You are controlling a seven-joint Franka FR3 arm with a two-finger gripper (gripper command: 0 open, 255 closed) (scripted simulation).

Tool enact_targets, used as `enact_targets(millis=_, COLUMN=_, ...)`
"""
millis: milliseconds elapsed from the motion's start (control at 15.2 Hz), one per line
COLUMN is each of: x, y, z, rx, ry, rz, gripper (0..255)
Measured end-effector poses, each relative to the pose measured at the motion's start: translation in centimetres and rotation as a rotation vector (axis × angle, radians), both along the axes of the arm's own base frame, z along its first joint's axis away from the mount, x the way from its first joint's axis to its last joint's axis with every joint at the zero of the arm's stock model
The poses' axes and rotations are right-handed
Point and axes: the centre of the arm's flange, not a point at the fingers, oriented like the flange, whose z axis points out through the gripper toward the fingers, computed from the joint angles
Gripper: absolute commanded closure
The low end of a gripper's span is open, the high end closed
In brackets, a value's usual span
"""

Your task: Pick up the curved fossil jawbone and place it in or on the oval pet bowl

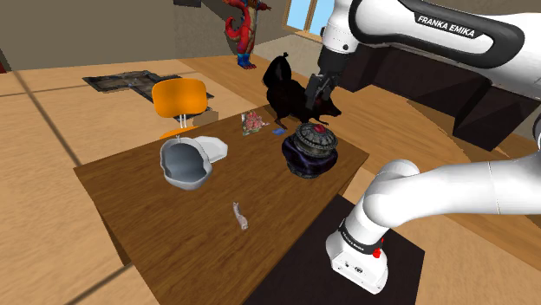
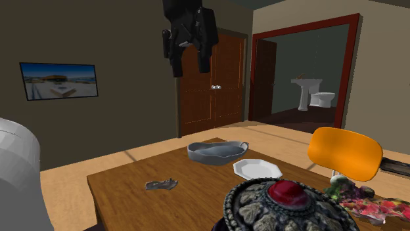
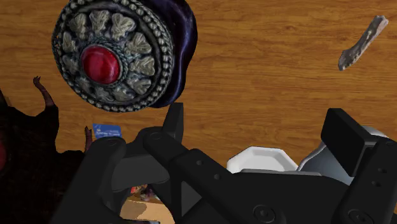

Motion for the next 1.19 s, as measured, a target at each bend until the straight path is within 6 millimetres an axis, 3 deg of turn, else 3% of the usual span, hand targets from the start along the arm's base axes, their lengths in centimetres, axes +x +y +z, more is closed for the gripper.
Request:
enact_targets(millis=132, x=0.1, y=0.4, z=-0.5, rx=-0.001, ry=0.003, rz=-0.005, gripper=0)
enact_targets(millis=330, x=0.5, y=2.6, z=-3.2, rx=-0.007, ry=0.017, rz=-0.032, gripper=0)
enact_targets(millis=1188, x=3.7, y=13.1, z=-16.9, rx=-0.035, ry=0.086, rz=-0.177, gripper=0)
